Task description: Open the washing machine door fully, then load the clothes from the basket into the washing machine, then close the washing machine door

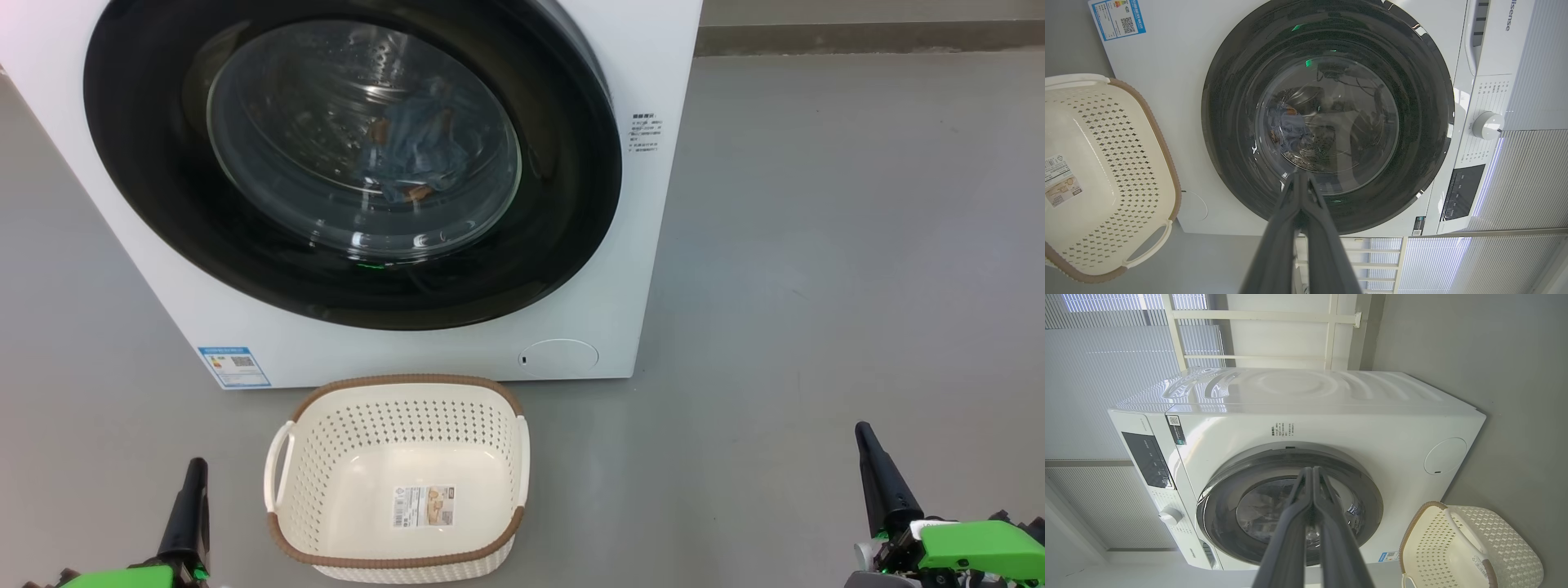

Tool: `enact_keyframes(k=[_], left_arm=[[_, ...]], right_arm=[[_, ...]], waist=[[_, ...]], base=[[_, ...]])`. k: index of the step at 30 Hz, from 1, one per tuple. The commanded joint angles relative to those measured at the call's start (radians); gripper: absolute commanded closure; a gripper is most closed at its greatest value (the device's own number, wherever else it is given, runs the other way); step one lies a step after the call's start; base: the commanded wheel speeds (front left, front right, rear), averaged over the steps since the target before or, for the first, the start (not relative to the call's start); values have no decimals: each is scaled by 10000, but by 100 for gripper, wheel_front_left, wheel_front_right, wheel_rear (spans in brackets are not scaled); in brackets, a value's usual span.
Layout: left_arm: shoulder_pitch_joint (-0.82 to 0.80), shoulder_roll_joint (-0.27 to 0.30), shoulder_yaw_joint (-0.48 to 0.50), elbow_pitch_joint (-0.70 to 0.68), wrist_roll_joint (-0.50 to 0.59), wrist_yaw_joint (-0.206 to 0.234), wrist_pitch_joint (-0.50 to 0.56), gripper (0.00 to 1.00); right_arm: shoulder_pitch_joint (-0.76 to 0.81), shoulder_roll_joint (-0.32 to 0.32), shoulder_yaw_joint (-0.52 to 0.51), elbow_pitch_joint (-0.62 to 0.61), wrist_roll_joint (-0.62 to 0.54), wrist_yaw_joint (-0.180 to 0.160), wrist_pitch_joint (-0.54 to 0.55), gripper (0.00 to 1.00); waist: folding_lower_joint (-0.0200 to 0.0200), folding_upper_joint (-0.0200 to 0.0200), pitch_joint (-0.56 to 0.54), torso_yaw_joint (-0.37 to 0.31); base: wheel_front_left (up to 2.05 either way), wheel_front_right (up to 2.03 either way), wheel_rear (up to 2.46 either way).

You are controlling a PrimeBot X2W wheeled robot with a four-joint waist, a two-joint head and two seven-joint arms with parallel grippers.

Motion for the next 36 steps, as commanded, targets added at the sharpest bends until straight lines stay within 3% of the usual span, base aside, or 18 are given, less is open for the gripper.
enact_keyframes(k=[1, 36], left_arm=[[-406, 95, 342, -187, -10, -34, 53, 100], [-408, 67, 381, -188, 23, -34, 84, 100]], right_arm=[[-454, -19, 247, -294, -5, -11, 61, 100], [-455, -9, 234, -293, -17, -11, 72, 100]], waist=[[0, 0, 0, 0], [0, 0, 0, 0]], base=[[0, 0, 0], [0, 0, 0]])
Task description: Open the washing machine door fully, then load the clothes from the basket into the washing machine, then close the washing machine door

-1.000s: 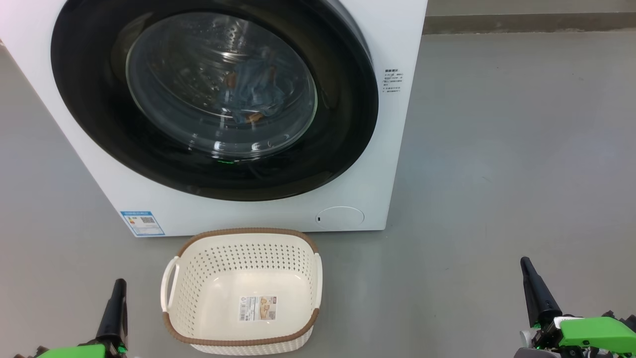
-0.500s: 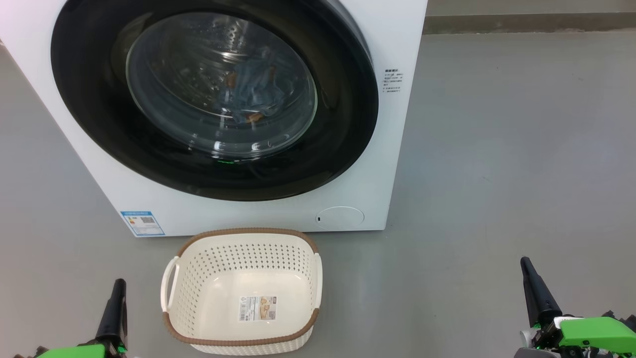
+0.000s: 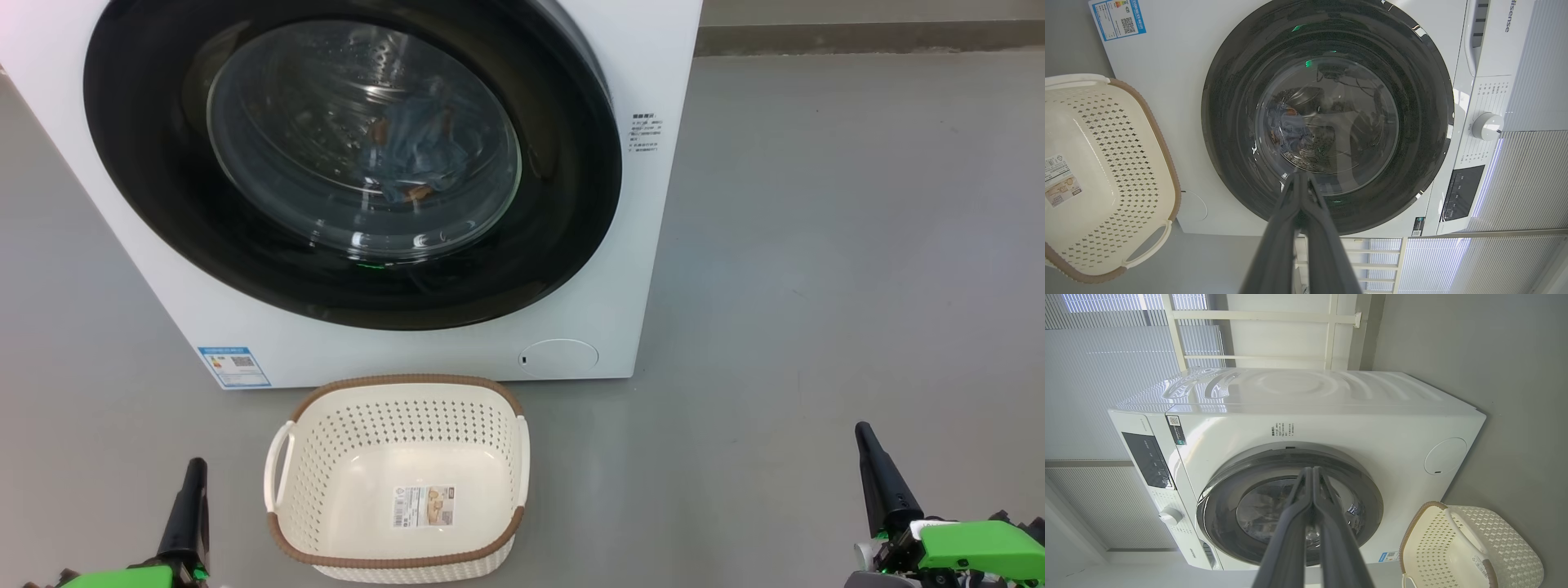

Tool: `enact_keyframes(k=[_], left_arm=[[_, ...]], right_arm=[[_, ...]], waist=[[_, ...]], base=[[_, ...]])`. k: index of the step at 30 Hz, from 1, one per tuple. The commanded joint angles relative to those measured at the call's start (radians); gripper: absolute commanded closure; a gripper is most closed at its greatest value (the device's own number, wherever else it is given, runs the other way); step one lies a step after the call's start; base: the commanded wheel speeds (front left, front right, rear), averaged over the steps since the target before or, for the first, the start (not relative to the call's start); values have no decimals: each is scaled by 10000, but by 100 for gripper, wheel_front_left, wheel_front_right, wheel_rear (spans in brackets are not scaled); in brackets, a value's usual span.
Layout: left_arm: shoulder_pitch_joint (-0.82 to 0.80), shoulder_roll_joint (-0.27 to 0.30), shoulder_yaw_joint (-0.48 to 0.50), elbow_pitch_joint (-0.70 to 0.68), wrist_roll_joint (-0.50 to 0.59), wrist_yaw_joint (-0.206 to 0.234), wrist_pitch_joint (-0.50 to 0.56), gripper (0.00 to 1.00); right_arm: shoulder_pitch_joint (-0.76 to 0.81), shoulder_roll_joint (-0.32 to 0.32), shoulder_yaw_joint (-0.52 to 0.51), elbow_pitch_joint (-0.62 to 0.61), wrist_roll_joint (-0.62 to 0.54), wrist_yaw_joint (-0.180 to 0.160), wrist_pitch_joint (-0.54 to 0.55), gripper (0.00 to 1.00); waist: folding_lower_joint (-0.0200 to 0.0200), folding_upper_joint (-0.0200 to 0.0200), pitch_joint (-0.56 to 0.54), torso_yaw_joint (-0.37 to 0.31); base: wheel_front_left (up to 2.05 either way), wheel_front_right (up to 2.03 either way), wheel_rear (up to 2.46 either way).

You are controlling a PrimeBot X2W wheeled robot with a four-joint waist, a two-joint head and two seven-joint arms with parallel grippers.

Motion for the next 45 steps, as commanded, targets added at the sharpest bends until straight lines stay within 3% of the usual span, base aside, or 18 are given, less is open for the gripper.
enact_keyframes(k=[1, 45], left_arm=[[-408, 86, 349, -188, 22, -34, 75, 100], [-411, 59, 388, -188, 54, -35, 106, 100]], right_arm=[[-455, -19, 241, -293, -17, -11, 72, 100], [-456, -10, 229, -292, -27, -11, 82, 100]], waist=[[0, 0, 0, 0], [0, 0, 0, 0]], base=[[0, 0, 0], [0, 0, 0]])
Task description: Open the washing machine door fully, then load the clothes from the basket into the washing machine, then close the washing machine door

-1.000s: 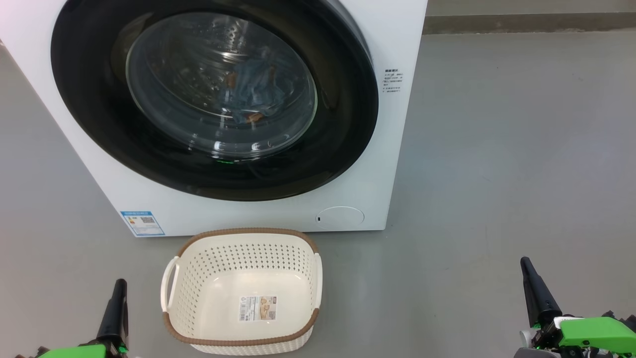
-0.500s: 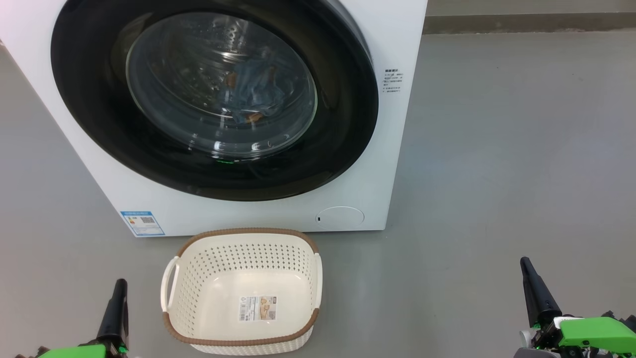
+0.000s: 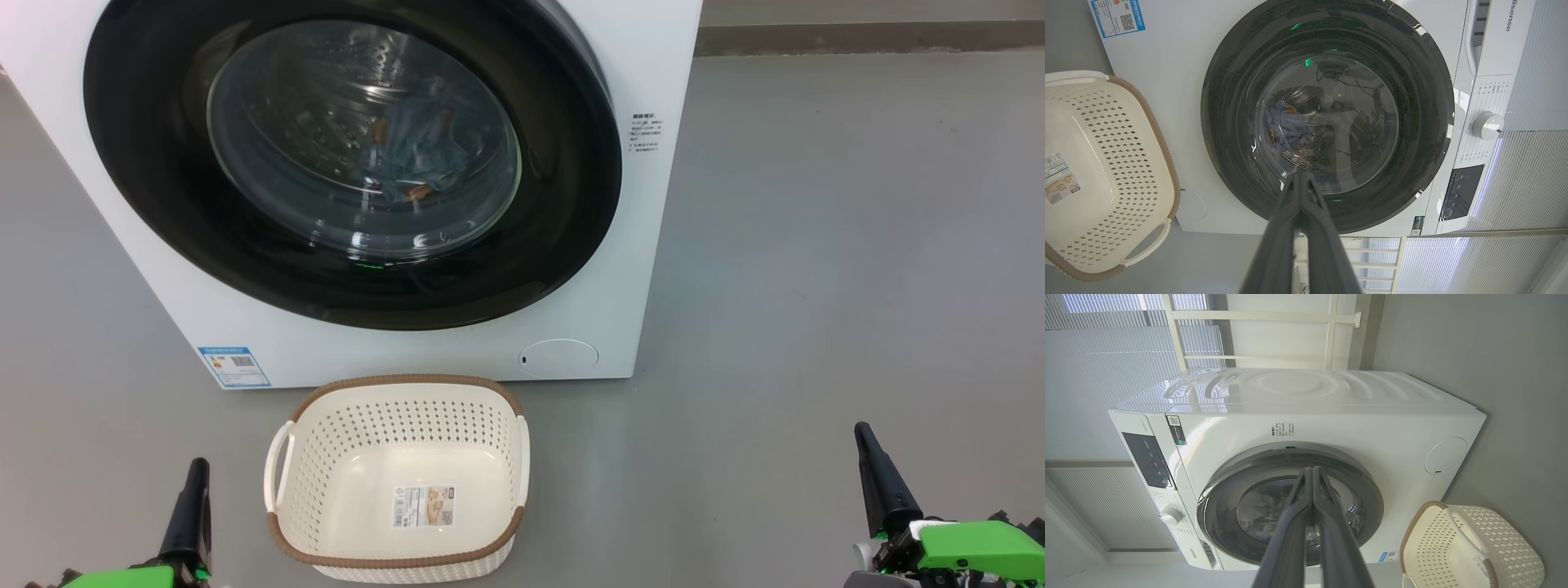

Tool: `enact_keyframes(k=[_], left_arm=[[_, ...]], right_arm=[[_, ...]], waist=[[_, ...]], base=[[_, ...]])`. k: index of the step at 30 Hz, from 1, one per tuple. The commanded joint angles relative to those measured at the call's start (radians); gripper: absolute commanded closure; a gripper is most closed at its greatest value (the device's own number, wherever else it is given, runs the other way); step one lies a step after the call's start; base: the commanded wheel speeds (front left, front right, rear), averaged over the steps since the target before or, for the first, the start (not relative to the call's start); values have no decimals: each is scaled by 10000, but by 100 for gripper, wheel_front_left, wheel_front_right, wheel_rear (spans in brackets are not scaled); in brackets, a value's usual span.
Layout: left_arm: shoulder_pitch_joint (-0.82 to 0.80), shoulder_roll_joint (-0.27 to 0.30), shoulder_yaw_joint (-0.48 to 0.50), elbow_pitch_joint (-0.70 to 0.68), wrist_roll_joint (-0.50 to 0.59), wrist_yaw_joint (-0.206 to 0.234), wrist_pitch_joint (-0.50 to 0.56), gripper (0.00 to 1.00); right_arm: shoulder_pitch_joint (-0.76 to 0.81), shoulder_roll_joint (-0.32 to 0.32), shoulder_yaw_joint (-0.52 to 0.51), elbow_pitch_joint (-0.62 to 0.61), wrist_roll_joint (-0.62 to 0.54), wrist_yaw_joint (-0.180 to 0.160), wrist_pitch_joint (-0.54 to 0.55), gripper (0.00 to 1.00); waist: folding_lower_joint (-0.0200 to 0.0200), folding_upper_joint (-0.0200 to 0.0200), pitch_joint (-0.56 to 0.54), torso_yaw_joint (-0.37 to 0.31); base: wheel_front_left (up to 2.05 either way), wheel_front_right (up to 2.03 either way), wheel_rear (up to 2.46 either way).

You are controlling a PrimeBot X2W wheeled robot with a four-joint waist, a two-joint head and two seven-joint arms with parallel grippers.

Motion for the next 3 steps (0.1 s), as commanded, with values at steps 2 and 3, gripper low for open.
enact_keyframes(k=[2, 3], left_arm=[[-412, 108, 355, -188, 52, -35, 34, 100], [-412, 107, 355, -188, 52, -35, 35, 100]], right_arm=[[-455, -31, 238, -292, -27, -11, 72, 100], [-455, -31, 238, -292, -28, -11, 73, 100]], waist=[[0, -1, 0, 1], [0, -1, 0, 1]], base=[[0, 0, 0], [0, 0, 0]])
